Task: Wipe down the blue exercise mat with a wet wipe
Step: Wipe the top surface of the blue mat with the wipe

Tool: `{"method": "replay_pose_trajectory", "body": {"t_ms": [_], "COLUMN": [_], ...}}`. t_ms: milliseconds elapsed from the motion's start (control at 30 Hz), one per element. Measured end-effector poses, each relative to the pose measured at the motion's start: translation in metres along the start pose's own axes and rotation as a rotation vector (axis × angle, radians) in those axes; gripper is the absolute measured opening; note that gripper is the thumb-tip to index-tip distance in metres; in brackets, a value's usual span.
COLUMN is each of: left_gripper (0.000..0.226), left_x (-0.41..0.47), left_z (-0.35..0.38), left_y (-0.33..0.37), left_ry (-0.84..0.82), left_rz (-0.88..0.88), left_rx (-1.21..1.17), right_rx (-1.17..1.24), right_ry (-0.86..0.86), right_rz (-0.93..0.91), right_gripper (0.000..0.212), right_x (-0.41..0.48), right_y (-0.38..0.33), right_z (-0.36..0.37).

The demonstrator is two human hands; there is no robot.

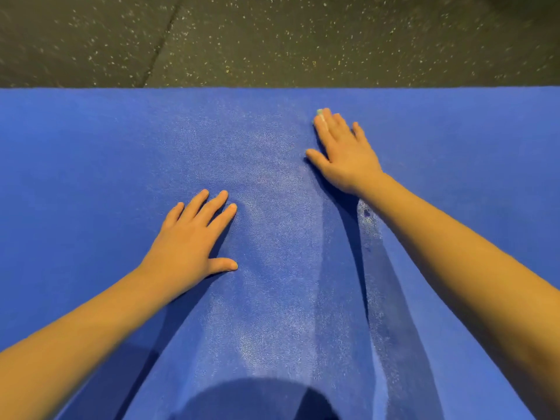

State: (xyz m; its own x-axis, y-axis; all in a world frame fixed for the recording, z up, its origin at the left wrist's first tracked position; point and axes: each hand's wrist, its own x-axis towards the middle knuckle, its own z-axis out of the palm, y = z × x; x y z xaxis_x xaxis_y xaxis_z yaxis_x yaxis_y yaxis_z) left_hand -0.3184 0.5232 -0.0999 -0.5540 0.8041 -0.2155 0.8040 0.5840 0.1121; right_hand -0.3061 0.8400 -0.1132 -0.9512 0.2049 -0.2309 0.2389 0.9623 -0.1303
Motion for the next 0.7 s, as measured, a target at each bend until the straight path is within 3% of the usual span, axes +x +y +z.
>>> {"method": "replay_pose_trajectory", "body": {"t_ms": [133, 167, 300, 367, 500, 600, 700], "left_gripper": [0.1, 0.101, 0.109, 0.112, 0.113, 0.111, 0.091], "left_x": [0.001, -0.001, -0.008, -0.009, -0.009, -0.009, -0.013], "left_z": [-0.004, -0.004, 0.003, 0.004, -0.001, 0.004, 0.003], "left_y": [0.005, 0.009, 0.032, 0.039, 0.041, 0.04, 0.044], "left_ry": [-0.056, -0.062, -0.13, -0.128, -0.157, -0.141, -0.108], "left_rz": [-0.043, -0.032, -0.009, -0.027, -0.02, 0.012, 0.037], "left_rx": [-0.073, -0.083, -0.093, -0.096, -0.071, -0.024, 0.013], "right_rx": [0.055, 0.098, 0.076, 0.026, 0.089, 0.118, 0.02], "right_ry": [0.05, 0.062, -0.002, -0.003, 0.041, -0.002, -0.038], "right_rz": [0.331, 0.338, 0.017, 0.033, 0.274, 0.088, -0.032], "right_gripper": [0.066, 0.068, 0.072, 0.067, 0.067, 0.075, 0.079], "right_x": [-0.003, -0.007, -0.05, -0.059, -0.068, -0.096, -0.116], "right_y": [0.019, 0.008, -0.018, 0.003, 0.015, -0.01, 0.008], "right_z": [-0.006, -0.003, 0.012, 0.012, 0.011, 0.022, 0.025]}}
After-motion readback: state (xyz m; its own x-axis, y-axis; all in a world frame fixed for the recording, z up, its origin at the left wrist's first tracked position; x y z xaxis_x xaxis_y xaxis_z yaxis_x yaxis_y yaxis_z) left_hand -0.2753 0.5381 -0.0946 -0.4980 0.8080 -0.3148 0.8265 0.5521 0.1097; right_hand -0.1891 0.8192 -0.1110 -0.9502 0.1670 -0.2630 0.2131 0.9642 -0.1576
